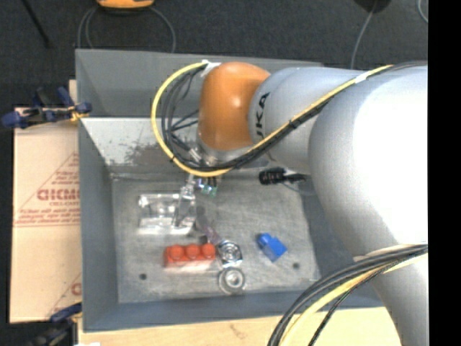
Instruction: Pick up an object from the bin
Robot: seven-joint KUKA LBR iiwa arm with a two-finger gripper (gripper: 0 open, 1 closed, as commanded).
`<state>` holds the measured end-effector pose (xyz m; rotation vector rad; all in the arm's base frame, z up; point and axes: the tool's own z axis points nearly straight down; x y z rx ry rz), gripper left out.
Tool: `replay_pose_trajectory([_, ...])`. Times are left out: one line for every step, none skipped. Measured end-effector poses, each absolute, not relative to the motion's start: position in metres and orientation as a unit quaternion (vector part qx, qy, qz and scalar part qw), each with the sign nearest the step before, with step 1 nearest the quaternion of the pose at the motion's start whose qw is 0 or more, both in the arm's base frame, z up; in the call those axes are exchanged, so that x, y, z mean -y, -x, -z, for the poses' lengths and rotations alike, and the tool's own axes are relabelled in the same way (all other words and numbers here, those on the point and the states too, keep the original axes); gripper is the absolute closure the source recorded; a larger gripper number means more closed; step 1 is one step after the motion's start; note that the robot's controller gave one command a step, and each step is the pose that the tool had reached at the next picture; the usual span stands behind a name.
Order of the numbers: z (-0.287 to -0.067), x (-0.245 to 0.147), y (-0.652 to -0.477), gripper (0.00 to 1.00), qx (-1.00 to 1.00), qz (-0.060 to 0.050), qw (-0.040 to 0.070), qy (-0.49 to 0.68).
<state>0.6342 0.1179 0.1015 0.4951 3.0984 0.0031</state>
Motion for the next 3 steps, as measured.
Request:
replay_pose_trajectory([-0.111,-0.119,-0.622,0.0,-0.975,-0.001,0.0,-0.224])
replay_pose_trajectory([-0.074,-0.122,-0.609,0.0,-0.956,-0.003,0.005,-0.295])
replay_pose_trajectory([-0.077,-0.123,-0.61,0.0,-0.956,-0.002,0.002,-0.294])
